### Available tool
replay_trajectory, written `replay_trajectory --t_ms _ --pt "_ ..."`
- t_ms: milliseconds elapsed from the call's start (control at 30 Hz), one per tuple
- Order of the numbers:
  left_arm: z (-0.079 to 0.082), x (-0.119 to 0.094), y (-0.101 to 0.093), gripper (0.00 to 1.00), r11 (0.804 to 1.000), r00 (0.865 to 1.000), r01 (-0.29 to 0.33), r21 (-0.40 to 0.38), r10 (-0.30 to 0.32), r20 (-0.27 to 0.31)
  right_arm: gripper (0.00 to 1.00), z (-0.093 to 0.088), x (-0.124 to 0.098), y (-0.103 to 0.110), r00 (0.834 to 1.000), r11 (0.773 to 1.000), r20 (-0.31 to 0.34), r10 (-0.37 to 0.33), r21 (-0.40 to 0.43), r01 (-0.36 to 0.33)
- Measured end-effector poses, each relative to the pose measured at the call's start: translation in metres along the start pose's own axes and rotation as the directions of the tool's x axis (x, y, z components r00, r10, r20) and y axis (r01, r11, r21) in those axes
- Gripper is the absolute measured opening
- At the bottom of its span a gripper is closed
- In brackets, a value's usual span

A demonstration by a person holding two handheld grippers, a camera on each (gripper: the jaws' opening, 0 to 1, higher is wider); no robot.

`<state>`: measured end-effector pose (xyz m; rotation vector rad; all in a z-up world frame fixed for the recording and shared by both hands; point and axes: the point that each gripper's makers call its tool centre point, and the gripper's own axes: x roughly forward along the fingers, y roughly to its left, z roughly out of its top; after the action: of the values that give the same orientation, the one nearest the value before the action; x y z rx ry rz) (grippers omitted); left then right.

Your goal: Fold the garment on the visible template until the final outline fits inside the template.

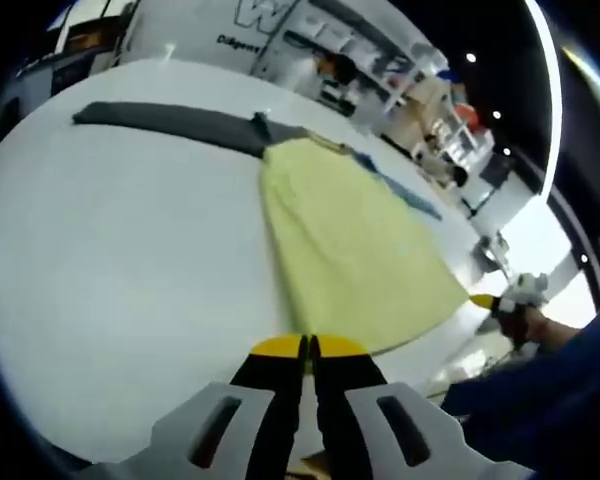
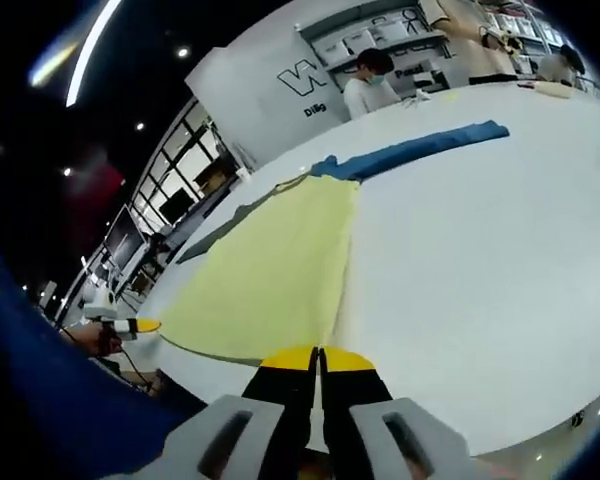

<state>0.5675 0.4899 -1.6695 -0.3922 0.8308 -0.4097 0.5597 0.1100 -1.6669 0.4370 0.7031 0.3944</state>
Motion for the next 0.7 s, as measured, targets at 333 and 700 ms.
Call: replay_trajectory --t_ms 333,700 --pt "0.009 -0.003 -0.007 0.13 0.999 0.998 0.028 0.024 -0.029 0.050 0.00 0.000 -0.001 0.001 1.000 1.000 0.026 -0.013 0.021 0.013" --pt "0.051 -0.018 0.038 0.30 0.989 0.972 -0.065 -0.136 0.094 0.214 0.10 0.016 -0.009 -0.003 0.994 0.998 0.102 -0.033 0.048 0.029"
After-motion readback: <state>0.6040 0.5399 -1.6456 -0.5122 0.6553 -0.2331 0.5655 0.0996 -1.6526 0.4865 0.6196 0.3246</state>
